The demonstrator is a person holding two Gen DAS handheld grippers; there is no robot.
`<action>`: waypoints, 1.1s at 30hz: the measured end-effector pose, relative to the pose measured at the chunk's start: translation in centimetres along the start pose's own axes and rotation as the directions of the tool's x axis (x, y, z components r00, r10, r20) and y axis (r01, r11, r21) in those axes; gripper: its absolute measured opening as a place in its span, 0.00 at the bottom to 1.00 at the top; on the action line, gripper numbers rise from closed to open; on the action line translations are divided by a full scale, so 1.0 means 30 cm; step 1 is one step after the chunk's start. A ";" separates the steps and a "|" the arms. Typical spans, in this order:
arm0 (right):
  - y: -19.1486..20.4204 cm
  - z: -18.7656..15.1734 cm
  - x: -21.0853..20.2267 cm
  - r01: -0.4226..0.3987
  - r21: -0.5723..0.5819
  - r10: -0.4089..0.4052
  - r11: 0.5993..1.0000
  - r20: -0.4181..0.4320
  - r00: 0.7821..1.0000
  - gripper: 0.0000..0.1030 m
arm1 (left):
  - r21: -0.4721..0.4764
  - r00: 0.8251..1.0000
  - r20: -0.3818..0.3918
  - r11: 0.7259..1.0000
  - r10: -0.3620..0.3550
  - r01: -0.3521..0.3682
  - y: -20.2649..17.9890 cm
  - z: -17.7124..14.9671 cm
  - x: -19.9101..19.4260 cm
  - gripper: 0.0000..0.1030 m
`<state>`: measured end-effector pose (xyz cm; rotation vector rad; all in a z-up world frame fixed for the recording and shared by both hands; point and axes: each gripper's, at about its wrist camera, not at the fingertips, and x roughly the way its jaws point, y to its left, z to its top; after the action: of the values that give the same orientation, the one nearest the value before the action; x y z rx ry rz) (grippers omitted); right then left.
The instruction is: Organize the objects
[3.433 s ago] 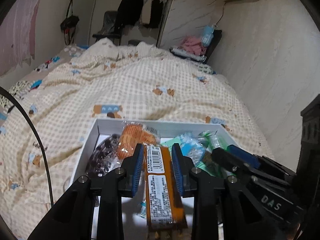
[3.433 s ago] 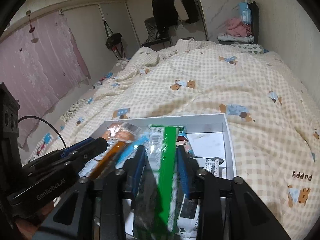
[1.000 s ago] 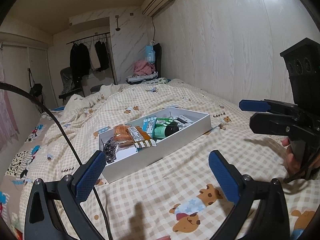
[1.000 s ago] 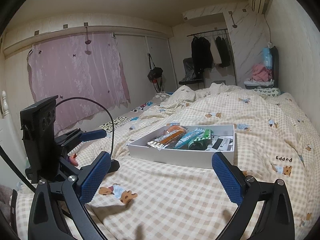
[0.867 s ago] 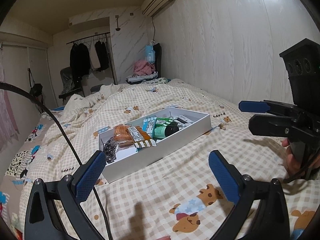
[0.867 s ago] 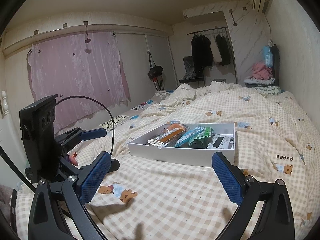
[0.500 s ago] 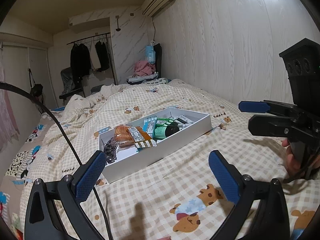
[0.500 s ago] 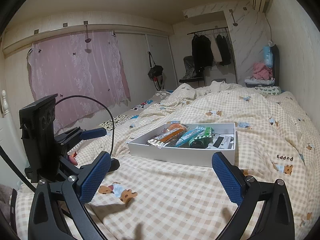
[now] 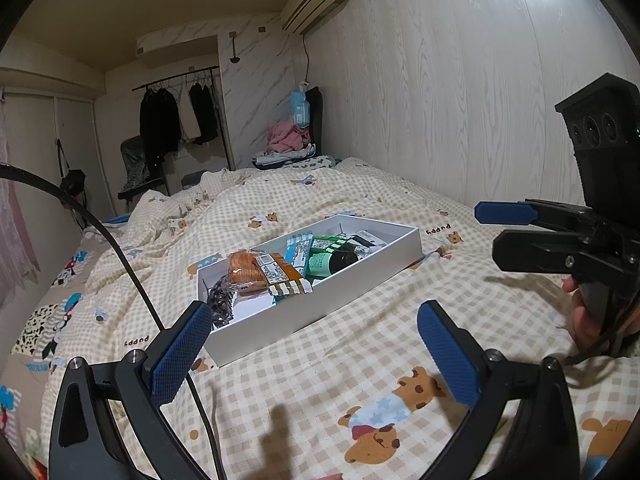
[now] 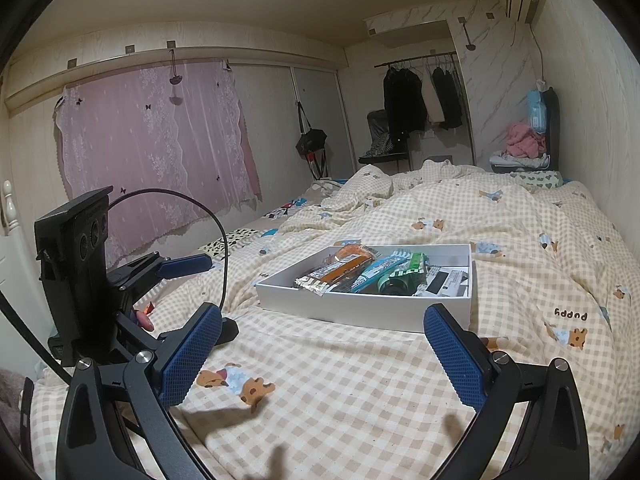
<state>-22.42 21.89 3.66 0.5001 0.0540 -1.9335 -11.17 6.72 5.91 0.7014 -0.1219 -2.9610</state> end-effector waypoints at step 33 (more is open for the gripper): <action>0.001 0.000 0.000 0.000 0.000 0.000 1.000 -0.002 1.000 0.99 | 0.001 1.000 -0.004 1.000 -0.003 0.003 -0.001 -0.008 0.002 1.00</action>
<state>-22.40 21.89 3.66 0.5015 0.0550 -1.9333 -11.14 6.72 5.67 0.7085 -0.1222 -2.9624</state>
